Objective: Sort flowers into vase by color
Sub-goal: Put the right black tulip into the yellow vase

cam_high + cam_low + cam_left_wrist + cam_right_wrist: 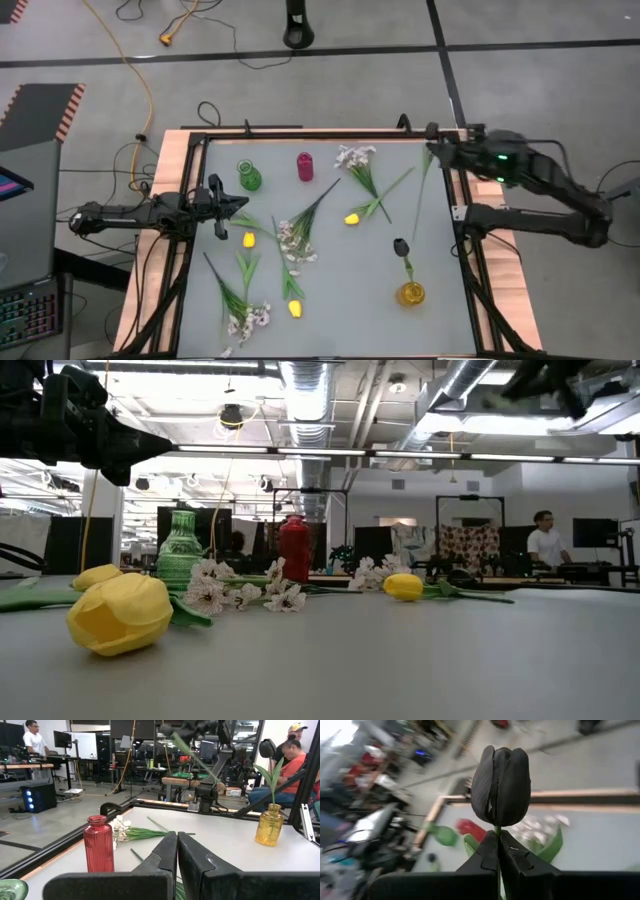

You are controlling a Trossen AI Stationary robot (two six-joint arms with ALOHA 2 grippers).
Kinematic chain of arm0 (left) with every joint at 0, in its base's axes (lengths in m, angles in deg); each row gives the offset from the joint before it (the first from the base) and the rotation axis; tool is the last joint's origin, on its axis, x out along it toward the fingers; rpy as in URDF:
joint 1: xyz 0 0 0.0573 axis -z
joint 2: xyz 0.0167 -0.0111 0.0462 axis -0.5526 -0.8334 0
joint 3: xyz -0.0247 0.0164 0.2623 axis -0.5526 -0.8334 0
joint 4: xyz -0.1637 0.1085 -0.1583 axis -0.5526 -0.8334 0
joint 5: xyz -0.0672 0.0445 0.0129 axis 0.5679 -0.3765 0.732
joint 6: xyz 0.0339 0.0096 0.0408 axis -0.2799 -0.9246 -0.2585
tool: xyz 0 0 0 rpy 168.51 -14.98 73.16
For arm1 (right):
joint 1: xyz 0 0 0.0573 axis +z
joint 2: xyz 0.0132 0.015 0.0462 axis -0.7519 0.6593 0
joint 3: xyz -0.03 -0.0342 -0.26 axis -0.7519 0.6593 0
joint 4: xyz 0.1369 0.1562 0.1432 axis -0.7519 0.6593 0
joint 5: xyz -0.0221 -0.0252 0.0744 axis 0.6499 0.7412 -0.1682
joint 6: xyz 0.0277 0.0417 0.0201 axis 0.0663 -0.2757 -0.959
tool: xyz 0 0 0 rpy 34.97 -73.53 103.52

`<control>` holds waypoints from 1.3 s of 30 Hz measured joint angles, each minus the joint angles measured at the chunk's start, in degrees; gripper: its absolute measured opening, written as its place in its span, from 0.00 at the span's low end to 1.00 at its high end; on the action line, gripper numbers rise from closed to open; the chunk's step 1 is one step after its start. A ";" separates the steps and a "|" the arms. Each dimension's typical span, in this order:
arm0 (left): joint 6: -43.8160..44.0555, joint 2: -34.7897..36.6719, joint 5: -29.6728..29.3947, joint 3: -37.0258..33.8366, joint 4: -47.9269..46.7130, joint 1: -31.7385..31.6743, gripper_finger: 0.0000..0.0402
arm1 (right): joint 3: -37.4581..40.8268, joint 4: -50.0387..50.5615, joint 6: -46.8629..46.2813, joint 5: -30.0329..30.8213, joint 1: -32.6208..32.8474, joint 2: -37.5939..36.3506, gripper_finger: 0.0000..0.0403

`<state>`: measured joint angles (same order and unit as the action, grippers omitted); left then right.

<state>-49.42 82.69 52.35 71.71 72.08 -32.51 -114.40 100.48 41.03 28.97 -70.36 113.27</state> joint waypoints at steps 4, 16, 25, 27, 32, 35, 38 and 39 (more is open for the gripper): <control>0.00 0.01 0.00 0.01 0.01 0.00 0.00 | -1.32 -0.76 2.84 -0.10 3.85 -4.11 0.07; -0.61 0.00 -0.02 -0.01 -0.01 0.00 0.00 | -1.65 -15.35 13.36 -8.66 18.74 -5.51 0.07; 0.45 0.01 -0.01 0.01 0.00 0.00 0.00 | -1.65 -17.65 18.76 -7.85 31.05 -4.51 0.07; 0.46 -0.01 -0.02 0.00 0.00 -0.01 0.00 | -1.65 -18.70 19.56 -6.88 33.57 -3.19 0.07; 0.48 0.00 -0.02 0.01 0.01 0.00 0.00 | -1.64 -19.41 21.28 -1.38 41.01 1.48 0.07; 0.48 0.00 -0.02 0.01 0.00 -0.02 0.00 | -1.62 -21.17 22.59 3.08 45.80 4.05 0.07; 0.48 -0.01 -0.01 0.01 0.01 0.00 0.00 | -1.59 -24.22 24.69 6.03 50.82 5.80 0.07; 0.48 0.00 -0.02 0.01 0.01 -0.02 0.00 | -1.59 -25.48 25.35 7.12 52.53 6.14 0.07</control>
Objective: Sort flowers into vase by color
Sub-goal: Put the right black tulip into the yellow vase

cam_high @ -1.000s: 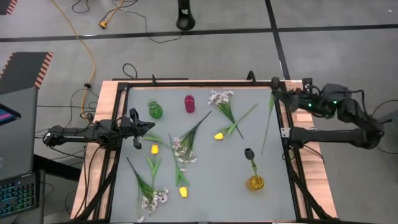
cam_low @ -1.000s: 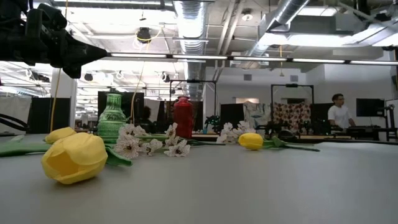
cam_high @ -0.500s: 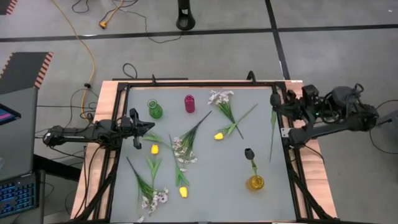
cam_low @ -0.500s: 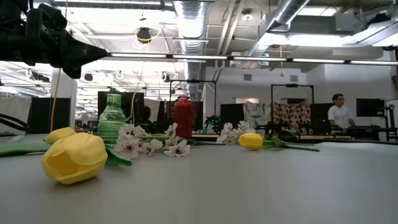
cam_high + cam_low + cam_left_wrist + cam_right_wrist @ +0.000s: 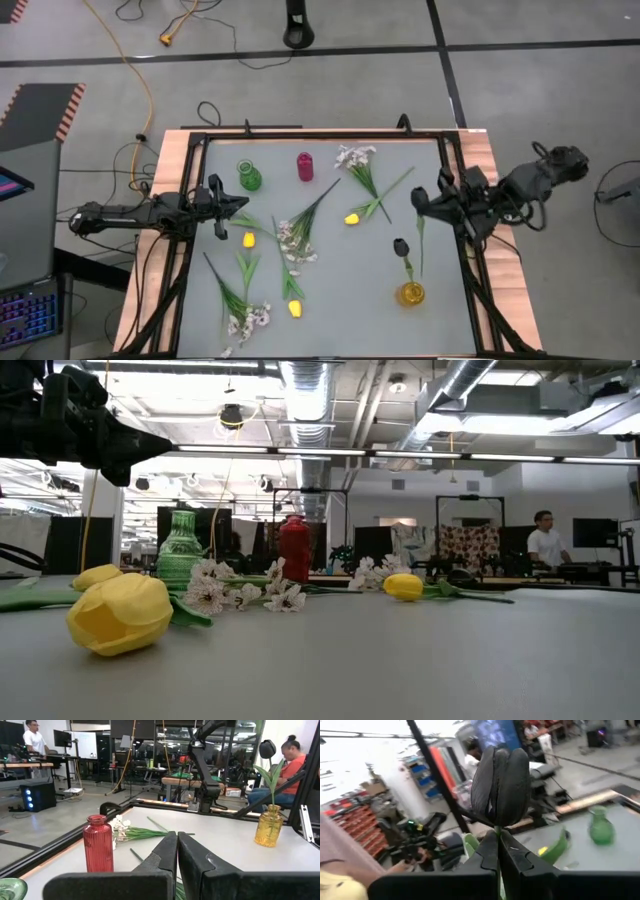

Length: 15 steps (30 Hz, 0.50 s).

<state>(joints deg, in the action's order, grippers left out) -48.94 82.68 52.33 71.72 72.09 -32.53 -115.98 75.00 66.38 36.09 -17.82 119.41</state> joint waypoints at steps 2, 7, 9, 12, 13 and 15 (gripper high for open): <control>0.00 0.00 0.00 -0.02 0.00 0.00 0.00 | -0.02 -0.82 0.45 3.00 3.20 0.39 0.07; 0.13 0.02 0.00 -0.02 0.00 0.00 0.00 | -0.02 -1.09 0.49 13.10 11.43 1.51 0.07; 0.99 0.00 0.00 0.00 -0.02 0.00 0.00 | -0.02 -1.19 1.23 16.76 14.76 2.61 0.07; 1.92 0.00 0.00 -0.01 0.00 0.02 0.00 | -0.02 -1.25 2.06 22.38 19.40 4.67 0.07; 1.96 0.00 0.01 -0.02 0.00 0.01 0.00 | -0.02 -1.44 2.55 24.63 20.77 5.49 0.07; 1.95 0.02 0.00 -0.01 0.00 0.01 0.00 | -0.01 -1.84 3.15 28.80 22.97 7.15 0.07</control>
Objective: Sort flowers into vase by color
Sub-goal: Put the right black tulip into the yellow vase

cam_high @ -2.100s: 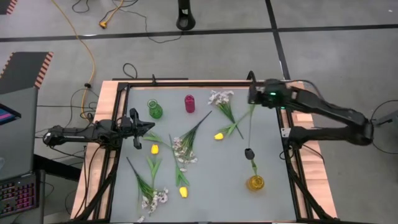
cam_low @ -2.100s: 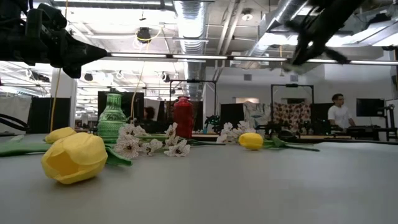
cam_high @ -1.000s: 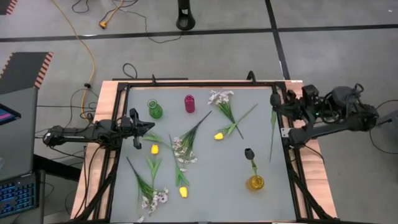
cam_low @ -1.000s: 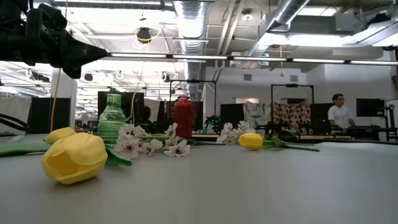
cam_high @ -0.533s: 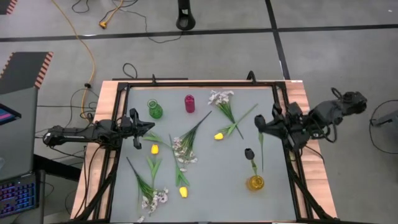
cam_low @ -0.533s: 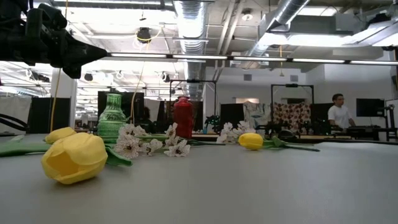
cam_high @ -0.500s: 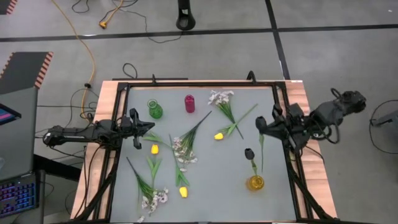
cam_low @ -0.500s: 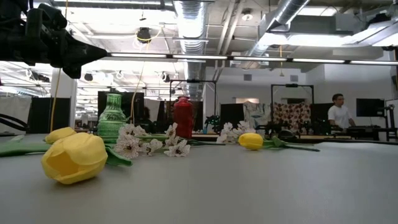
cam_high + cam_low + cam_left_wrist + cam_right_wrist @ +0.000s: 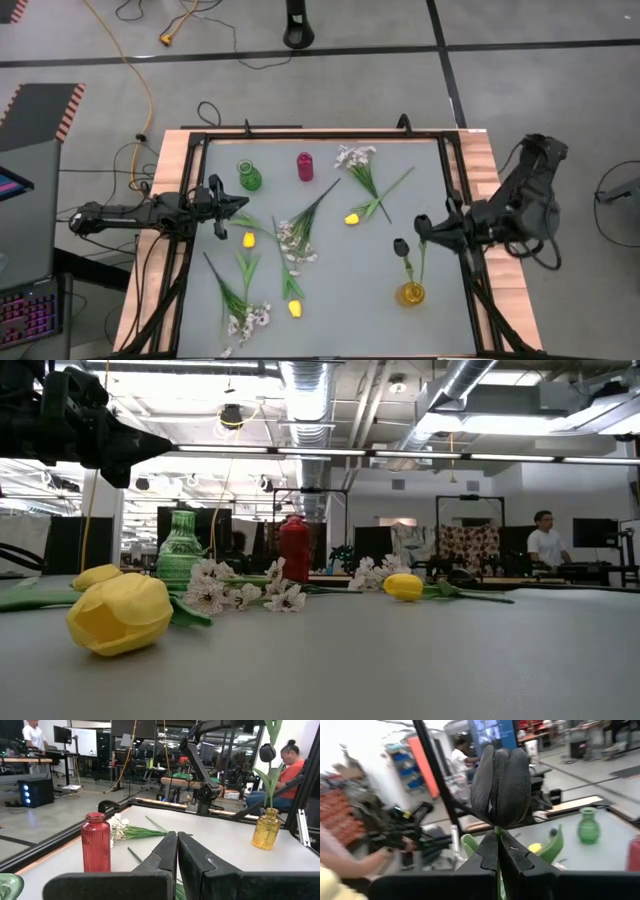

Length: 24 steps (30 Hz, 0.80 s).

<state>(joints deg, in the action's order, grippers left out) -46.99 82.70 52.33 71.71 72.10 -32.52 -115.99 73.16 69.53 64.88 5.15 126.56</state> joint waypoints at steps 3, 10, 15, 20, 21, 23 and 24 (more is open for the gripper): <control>0.03 -0.02 0.00 -0.01 0.00 0.01 0.00 | -0.02 -1.46 0.11 3.77 1.97 2.11 0.07; 0.04 -0.01 0.00 0.00 0.00 0.01 0.00 | 0.00 -7.26 0.96 5.68 3.59 6.33 0.07; 0.02 -0.02 0.00 -0.01 0.00 -0.01 0.00 | -0.02 -14.08 6.93 5.69 4.20 7.25 0.07; 0.02 -0.02 0.00 -0.01 0.00 0.01 0.00 | -0.06 -16.84 9.92 5.69 5.07 7.07 0.07; 0.02 -0.02 0.00 0.01 -0.02 0.00 0.00 | -0.06 -16.69 9.93 5.69 5.35 7.13 0.07; 0.02 0.00 0.00 -0.01 0.00 0.01 0.00 | -0.06 -16.69 9.93 5.69 5.94 7.40 0.07; 0.02 -0.02 0.00 -0.01 -0.02 0.01 0.00 | -0.06 -16.73 9.93 5.71 6.20 7.61 0.07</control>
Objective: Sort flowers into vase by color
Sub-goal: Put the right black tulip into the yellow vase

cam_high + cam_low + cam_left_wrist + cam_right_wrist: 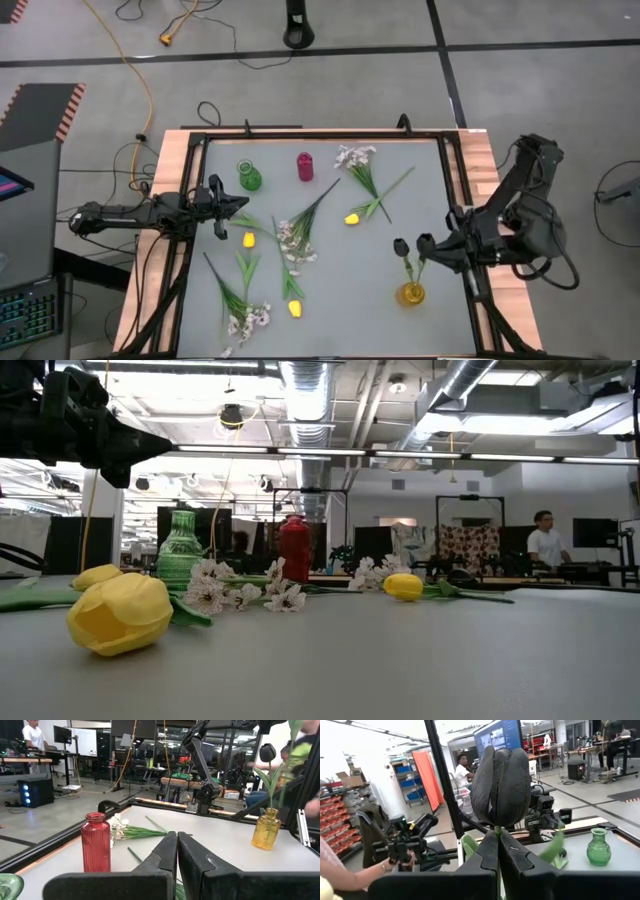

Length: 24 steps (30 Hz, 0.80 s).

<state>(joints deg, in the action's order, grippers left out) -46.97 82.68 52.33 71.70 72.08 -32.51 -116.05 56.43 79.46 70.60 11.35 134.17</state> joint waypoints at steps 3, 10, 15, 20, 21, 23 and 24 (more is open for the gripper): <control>-0.01 0.01 0.00 0.01 0.01 0.00 0.00 | 0.00 0.13 0.16 -0.04 0.85 0.78 0.07; 0.02 0.00 0.00 0.01 0.02 -0.01 0.00 | 0.02 1.44 0.84 1.38 2.20 1.56 0.07; 0.02 0.01 0.00 0.00 0.02 0.00 0.00 | 0.02 1.28 2.18 3.46 2.15 1.11 0.07; 0.04 0.00 0.00 0.01 0.02 0.00 0.00 | 0.02 1.31 2.29 3.43 2.18 1.03 0.07; 0.06 0.00 0.00 0.01 0.01 0.00 0.00 | 0.02 1.35 2.29 3.43 2.18 1.03 0.07; 0.09 0.00 0.00 0.01 0.00 0.00 0.00 | 0.02 1.66 2.29 3.42 2.18 1.03 0.07; 0.12 0.00 0.00 0.00 0.02 -0.01 0.00 | 0.02 1.83 2.29 3.41 2.18 1.03 0.07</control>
<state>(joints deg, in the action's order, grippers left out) -46.85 82.68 52.33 71.71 72.10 -32.52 -116.03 58.26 81.76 74.01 13.53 135.21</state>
